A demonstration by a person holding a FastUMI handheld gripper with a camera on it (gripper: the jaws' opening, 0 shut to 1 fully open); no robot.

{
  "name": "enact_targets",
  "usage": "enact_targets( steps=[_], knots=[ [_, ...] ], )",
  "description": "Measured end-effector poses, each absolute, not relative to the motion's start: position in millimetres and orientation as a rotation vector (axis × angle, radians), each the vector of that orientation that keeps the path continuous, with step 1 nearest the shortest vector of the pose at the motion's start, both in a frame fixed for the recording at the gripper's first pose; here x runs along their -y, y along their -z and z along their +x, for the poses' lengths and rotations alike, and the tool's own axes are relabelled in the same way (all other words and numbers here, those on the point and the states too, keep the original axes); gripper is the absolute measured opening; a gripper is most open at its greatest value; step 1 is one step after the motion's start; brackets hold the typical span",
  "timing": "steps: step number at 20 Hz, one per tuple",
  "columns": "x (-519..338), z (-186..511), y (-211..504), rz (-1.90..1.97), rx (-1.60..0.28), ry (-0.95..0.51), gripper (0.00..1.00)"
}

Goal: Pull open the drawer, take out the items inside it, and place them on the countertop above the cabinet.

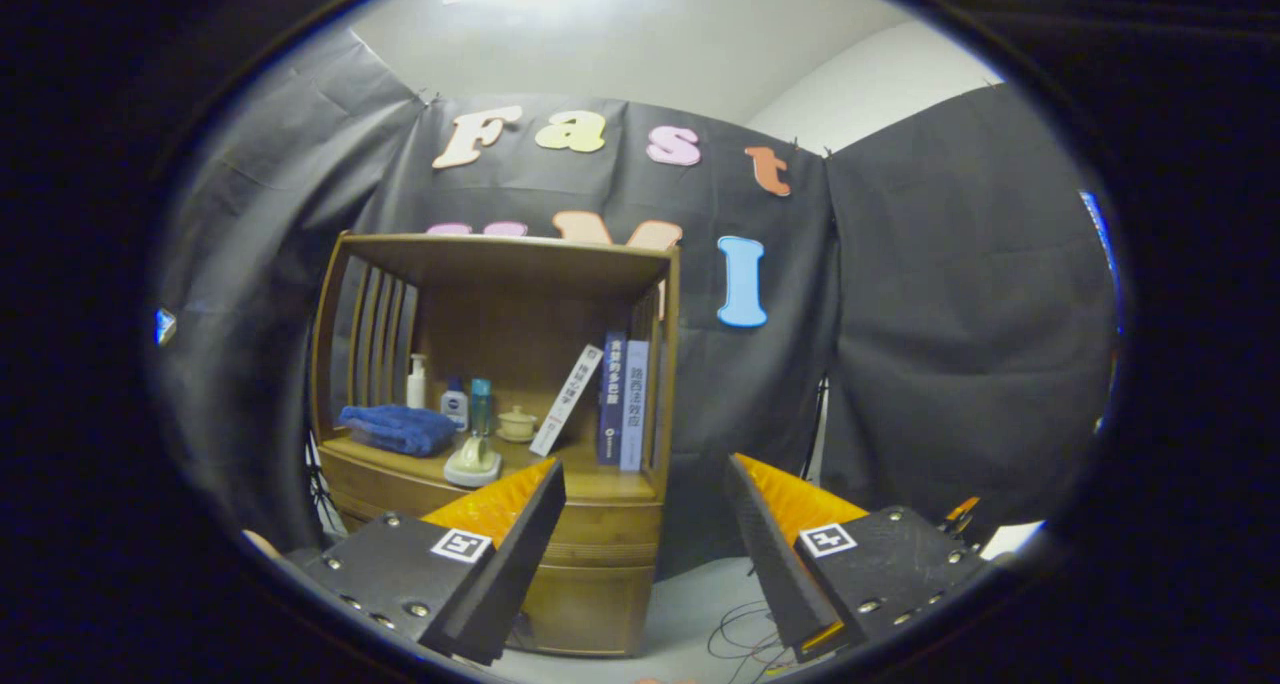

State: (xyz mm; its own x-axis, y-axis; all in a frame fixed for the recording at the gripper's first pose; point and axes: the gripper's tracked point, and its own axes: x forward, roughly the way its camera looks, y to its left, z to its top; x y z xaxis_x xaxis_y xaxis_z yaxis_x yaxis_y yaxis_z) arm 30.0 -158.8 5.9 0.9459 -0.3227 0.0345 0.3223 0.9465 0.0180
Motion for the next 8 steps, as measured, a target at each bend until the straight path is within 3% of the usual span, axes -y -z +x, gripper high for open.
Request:
enact_targets(
  steps=[8],
  knots=[
    [200,10,-29,0.004,0.076,0.354,0.96]
  ],
)
